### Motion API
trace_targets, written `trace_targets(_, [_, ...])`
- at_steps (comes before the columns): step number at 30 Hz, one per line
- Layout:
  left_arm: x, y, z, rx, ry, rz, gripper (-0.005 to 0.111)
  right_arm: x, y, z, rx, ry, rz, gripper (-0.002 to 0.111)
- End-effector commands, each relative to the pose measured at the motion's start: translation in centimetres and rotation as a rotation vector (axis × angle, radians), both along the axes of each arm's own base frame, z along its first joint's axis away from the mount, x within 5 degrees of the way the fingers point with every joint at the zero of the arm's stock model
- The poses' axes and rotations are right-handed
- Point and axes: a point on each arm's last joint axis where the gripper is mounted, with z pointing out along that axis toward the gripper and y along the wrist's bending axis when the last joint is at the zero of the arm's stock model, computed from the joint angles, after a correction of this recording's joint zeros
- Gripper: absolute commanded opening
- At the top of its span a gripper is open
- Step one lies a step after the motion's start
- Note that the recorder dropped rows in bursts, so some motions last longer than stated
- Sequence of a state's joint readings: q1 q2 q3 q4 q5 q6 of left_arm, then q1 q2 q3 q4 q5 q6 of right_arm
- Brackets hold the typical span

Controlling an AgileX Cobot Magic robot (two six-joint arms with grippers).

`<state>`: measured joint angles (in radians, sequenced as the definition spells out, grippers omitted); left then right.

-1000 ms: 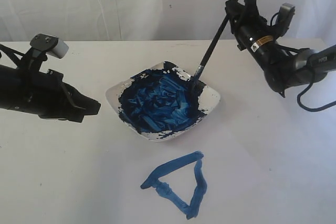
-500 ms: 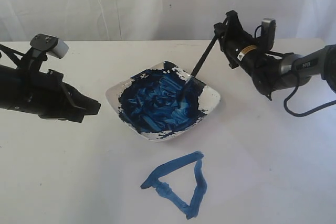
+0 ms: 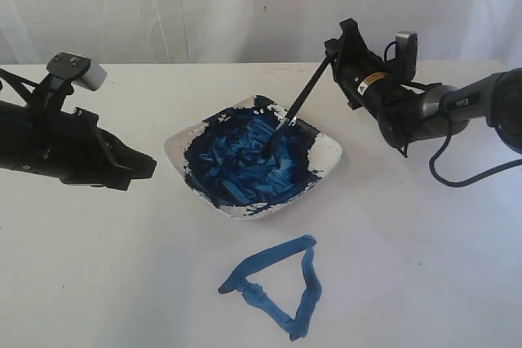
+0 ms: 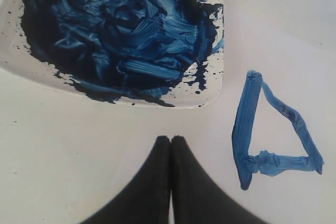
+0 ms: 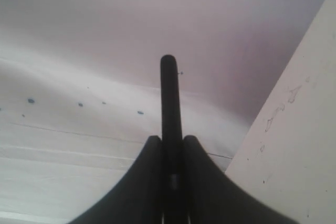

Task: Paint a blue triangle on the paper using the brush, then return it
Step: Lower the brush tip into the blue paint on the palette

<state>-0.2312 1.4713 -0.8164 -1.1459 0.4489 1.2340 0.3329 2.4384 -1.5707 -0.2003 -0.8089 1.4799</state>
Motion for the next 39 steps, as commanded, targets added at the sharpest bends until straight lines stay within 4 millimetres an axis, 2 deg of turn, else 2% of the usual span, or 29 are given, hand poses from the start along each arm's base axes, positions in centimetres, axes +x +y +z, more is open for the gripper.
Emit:
trace_targets(1, [-0.3,-0.1,0.2,-0.023,0.006,-0.001,0.000,-0.4,1.1,0.3,-0.013,-0.016,0.019,0.000])
trace_targets(28, [-0.3,-0.1,0.2,-0.023,0.006,-0.001,0.000,-1.3,3.3,0.3,-0.072,-0.047,0.060,0.000])
trace_targets(35, [-0.3,-0.1,0.2,-0.023,0.006,-0.001,0.000,-1.2,3.0,-1.0,-0.142,0.077,0.044,0.000])
trace_targets(39, [-0.3,-0.1,0.2,-0.023,0.006,-0.001,0.000,-1.2,2.9,-1.2,-0.150,0.089,0.043,0.000])
